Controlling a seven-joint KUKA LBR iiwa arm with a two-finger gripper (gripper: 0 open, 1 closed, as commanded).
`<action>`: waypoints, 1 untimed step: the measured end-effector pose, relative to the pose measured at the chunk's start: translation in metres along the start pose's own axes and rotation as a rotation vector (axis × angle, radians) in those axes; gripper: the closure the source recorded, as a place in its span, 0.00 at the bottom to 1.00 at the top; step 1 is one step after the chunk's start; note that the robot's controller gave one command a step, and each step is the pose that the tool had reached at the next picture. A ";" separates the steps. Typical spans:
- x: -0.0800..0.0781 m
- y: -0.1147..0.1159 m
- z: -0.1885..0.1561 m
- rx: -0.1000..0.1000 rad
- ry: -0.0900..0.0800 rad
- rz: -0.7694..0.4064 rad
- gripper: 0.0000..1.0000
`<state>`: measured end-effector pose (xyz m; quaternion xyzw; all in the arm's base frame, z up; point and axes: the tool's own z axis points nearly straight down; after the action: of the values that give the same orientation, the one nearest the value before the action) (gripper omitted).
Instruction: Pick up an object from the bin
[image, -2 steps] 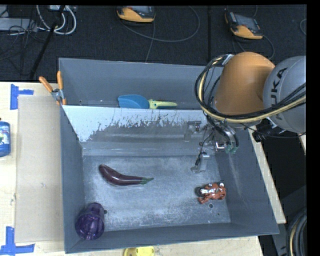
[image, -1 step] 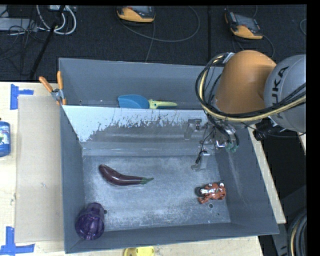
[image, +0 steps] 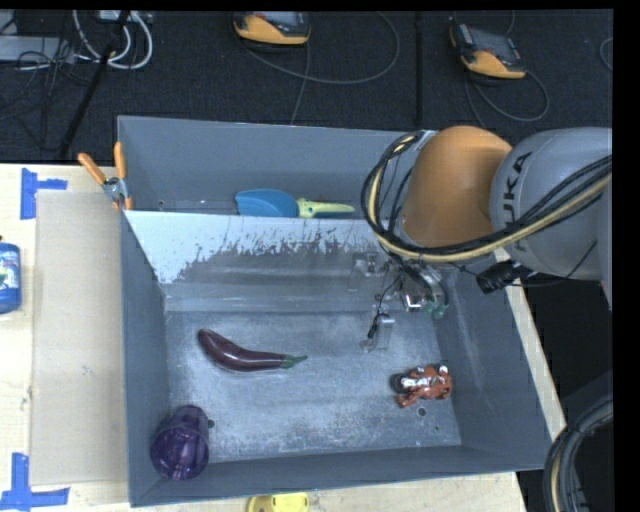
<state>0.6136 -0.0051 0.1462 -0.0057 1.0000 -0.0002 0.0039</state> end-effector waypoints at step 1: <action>0.003 0.053 -0.016 0.000 0.019 -0.073 0.00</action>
Offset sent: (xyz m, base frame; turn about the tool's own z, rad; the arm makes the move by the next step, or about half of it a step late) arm -0.0155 0.0737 -0.0339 -0.2021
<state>0.6102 0.0482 0.1617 -0.0423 0.9991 -0.0003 -0.0055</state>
